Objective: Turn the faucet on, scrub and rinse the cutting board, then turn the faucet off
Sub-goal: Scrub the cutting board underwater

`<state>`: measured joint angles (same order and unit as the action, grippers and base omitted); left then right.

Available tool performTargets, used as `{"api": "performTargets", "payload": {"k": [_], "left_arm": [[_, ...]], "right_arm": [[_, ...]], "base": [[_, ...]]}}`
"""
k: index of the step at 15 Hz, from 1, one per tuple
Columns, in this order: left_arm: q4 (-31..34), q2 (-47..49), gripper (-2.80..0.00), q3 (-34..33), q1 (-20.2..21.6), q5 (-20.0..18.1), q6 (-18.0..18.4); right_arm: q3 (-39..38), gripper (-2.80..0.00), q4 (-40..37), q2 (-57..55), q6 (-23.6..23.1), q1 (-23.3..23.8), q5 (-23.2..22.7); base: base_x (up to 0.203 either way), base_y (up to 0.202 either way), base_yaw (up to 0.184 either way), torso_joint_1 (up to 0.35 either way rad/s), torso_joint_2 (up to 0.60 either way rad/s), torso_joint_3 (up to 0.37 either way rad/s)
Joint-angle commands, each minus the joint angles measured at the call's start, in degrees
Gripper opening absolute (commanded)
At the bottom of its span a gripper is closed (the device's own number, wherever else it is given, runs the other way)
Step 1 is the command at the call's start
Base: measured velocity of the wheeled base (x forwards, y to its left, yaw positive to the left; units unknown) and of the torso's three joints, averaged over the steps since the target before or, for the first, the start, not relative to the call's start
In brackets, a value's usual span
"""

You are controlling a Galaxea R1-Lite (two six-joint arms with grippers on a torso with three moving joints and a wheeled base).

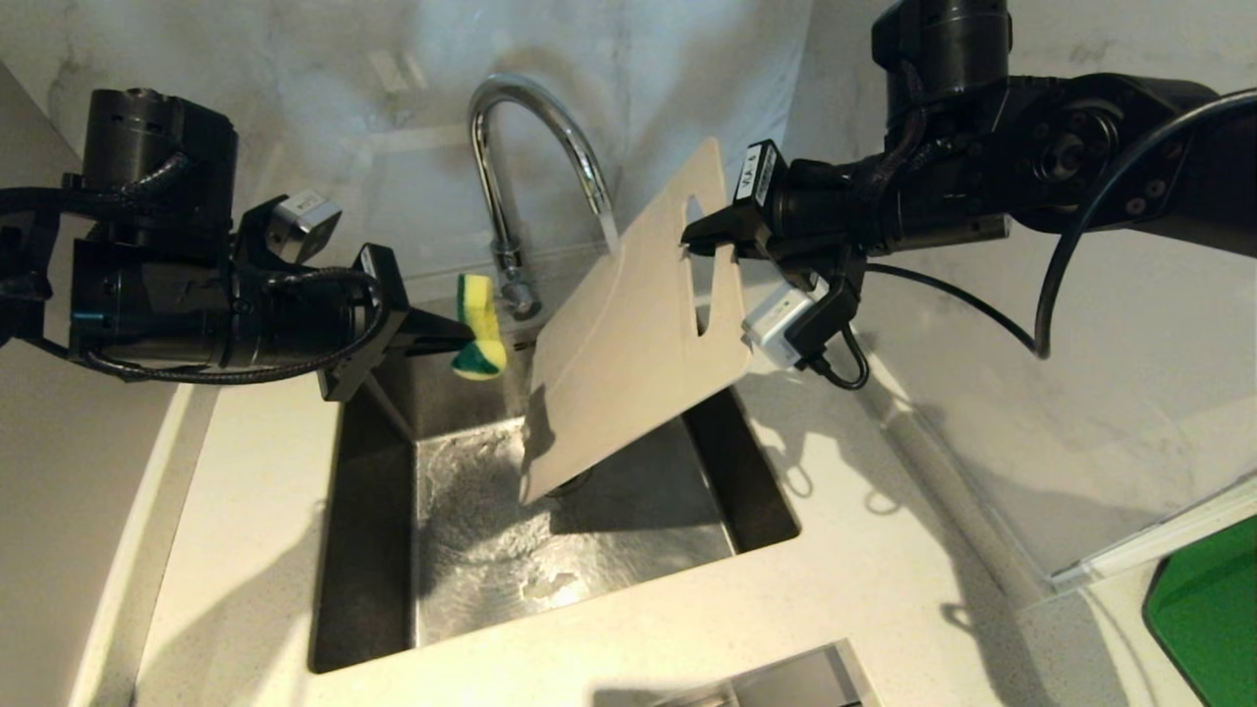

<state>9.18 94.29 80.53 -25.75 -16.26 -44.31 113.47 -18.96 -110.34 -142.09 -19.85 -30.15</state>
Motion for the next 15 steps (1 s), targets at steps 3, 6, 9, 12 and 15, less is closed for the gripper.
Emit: {"api": "performTargets", "payload": {"k": [3,6,9,12,15], "left_arm": [[0.0,0.6,-2.80,0.0,0.0,-0.1,-0.2],[0.0,0.8,-2.80,0.0,0.0,-0.1,-0.3],[0.0,0.8,-2.80,-0.1,0.1,-0.1,-0.4],[0.0,1.2,-2.80,0.0,0.3,-0.1,-0.4],[0.0,1.2,-2.80,0.0,0.3,-0.1,-0.4]], "right_arm": [[0.0,-2.80,-0.1,-0.6,-0.8,-0.1,-0.7],[0.0,-2.80,-0.1,-1.2,-0.8,-0.3,-1.0],[0.0,-2.80,-0.1,-1.5,-0.7,-0.3,-1.0],[0.0,-2.80,1.3,-2.6,-0.7,-0.7,-1.1],[0.0,-2.80,4.0,-3.3,1.3,-1.3,-1.8]], "base": [[0.000,0.000,0.000,0.000,0.00,0.000],[0.000,0.000,0.000,0.000,0.00,0.000],[0.000,0.000,0.000,0.000,0.00,0.000],[0.000,0.000,0.000,0.000,0.00,0.000],[0.000,0.000,0.000,0.000,0.00,0.000]]}}
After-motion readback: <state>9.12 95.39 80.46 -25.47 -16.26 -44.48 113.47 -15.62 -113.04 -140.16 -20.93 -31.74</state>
